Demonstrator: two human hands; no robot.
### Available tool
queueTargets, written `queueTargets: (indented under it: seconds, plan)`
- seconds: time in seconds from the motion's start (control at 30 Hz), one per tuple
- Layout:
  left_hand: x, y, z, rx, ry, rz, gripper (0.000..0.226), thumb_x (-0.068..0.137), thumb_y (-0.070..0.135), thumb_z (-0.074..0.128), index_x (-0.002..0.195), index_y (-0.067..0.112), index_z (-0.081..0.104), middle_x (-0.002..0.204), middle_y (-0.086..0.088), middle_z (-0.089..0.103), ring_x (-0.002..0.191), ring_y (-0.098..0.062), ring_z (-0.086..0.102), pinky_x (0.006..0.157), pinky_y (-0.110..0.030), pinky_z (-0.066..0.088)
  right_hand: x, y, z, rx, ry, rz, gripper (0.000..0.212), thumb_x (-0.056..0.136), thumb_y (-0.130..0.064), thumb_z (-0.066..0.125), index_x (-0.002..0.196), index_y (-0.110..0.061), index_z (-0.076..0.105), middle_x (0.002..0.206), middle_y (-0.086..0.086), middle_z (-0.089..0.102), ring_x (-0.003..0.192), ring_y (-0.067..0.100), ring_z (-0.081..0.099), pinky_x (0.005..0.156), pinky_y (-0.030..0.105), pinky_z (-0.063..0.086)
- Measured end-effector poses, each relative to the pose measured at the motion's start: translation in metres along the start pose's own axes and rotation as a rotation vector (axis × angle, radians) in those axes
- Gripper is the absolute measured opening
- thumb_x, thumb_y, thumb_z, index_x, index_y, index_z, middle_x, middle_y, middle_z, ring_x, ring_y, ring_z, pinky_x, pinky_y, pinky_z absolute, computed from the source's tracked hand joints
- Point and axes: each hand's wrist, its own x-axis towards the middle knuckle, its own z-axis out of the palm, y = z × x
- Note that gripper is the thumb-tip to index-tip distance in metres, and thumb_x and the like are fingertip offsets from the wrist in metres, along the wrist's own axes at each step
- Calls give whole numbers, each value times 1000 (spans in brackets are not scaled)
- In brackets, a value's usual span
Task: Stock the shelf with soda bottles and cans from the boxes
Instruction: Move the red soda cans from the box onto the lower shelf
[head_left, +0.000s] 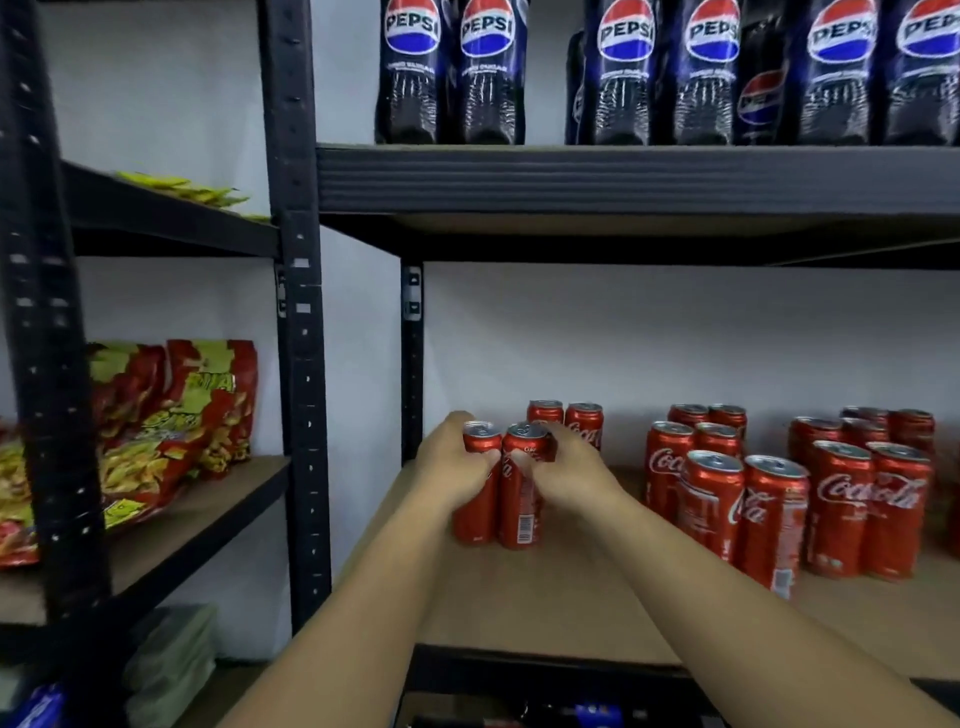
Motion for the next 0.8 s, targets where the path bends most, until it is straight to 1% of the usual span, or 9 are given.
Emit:
queueTargets:
  seconds: [0.1, 0.17, 0.23, 0.33, 0.5, 0.6, 0.67, 0.73, 0.8]
  plan:
    - [22, -5, 2, 38, 8, -4, 19, 90, 16, 64, 105, 26, 57, 96, 5, 64, 96, -20, 64, 84, -36, 54, 23, 2, 10, -14, -19, 9, 44, 96, -32, 68, 137, -23, 54, 132, 0, 64, 119, 22, 61, 96, 36, 49]
    - [34, -10, 4, 34, 28, -11, 19, 91, 15, 64, 108, 23, 60, 105, -2, 67, 97, -22, 65, 80, -34, 53, 34, 3, 15, -21, -27, 14, 41, 96, -33, 67, 135, -23, 56, 131, 0, 64, 120, 23, 61, 97, 38, 51]
    - [43, -16, 7, 39, 28, -13, 35, 92, 18, 65, 126, 22, 59, 127, -7, 64, 110, -24, 64, 89, -38, 54, 43, 6, 19, -41, -34, 7, 41, 97, -35, 67, 134, -23, 56, 130, -1, 65, 120, 22, 61, 96, 36, 50]
    - [42, -20, 8, 53, 20, -30, 66, 98, 20, 63, 157, 21, 33, 155, -4, 45, 138, -24, 47, 108, -33, 41, 47, 10, 22, -57, -41, -10, 45, 96, -37, 66, 137, -23, 54, 129, -2, 66, 121, 21, 61, 103, 39, 49]
    - [29, -25, 8, 13, 24, -5, 56, 102, 18, 57, 153, 19, 36, 147, -1, 52, 121, -13, 52, 92, -23, 35, 38, 11, 20, -103, -117, 5, 53, 98, -36, 64, 146, -25, 45, 135, -6, 61, 128, 19, 56, 96, 29, 43]
    - [18, -25, 5, 59, 41, 45, 52, 101, 20, 58, 150, 17, 39, 144, -1, 52, 126, -19, 54, 96, -24, 38, 22, 11, 18, -161, -131, -19, 53, 100, -33, 62, 147, -25, 40, 136, -7, 59, 131, 18, 54, 94, 24, 38]
    - [9, -27, 2, 123, 58, 113, 53, 98, 24, 59, 147, 21, 41, 143, 1, 52, 123, -21, 57, 103, -33, 47, 6, 9, 13, -208, -124, -42, 54, 101, -30, 59, 150, -23, 38, 137, -6, 57, 132, 19, 52, 94, 21, 35]
    - [-5, -29, -1, 170, 52, 190, 52, 94, 26, 59, 144, 27, 44, 137, 4, 55, 118, -19, 59, 100, -41, 52, -13, 8, 6, -285, -115, -93, 56, 102, -30, 57, 154, -21, 35, 143, -1, 56, 132, 21, 53, 97, 22, 37]
    - [-26, -27, -3, 207, -14, 290, 54, 94, 23, 60, 145, 29, 44, 137, 5, 55, 125, -18, 54, 106, -41, 48, -33, 9, -3, -386, -121, -171, 57, 103, -31, 54, 156, -23, 34, 146, 0, 55, 134, 21, 52, 105, 26, 40]
